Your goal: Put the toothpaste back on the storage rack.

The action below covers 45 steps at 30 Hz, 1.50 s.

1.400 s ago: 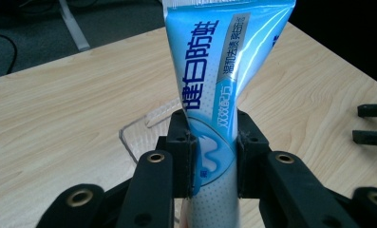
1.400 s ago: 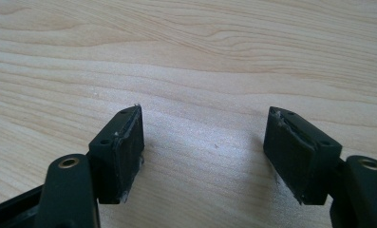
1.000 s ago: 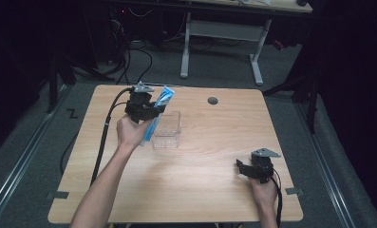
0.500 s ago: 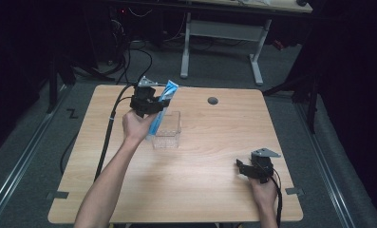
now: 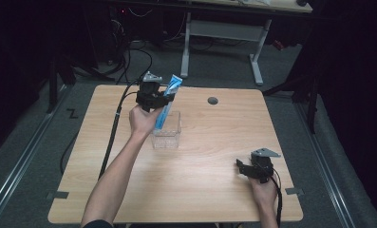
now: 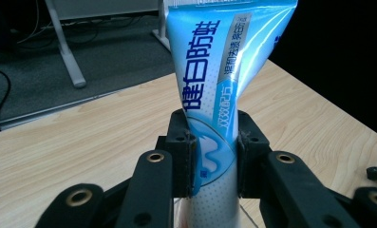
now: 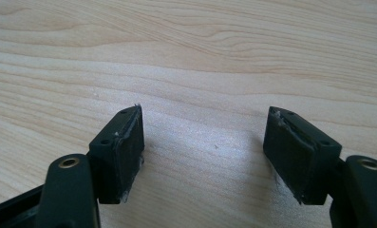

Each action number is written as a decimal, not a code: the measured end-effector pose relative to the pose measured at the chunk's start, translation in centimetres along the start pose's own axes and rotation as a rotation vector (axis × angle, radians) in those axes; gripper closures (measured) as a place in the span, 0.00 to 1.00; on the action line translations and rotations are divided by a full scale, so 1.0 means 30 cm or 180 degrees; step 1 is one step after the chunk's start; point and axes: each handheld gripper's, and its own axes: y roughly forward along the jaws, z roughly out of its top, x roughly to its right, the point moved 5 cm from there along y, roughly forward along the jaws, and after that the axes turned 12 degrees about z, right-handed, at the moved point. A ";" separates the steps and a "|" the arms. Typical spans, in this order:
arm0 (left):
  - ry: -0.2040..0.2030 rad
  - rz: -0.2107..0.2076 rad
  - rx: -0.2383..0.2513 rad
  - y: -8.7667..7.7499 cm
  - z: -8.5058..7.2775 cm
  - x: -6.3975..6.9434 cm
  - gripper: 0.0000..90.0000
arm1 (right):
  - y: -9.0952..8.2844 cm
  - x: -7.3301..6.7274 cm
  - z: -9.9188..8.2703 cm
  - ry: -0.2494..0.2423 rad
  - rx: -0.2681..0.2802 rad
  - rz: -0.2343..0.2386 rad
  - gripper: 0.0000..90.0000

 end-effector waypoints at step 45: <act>0.0004 0.0212 -0.0116 0.082 -0.090 -0.060 0.78 | 0.000 -0.002 0.000 -0.0026 0.0000 0.0016 0.33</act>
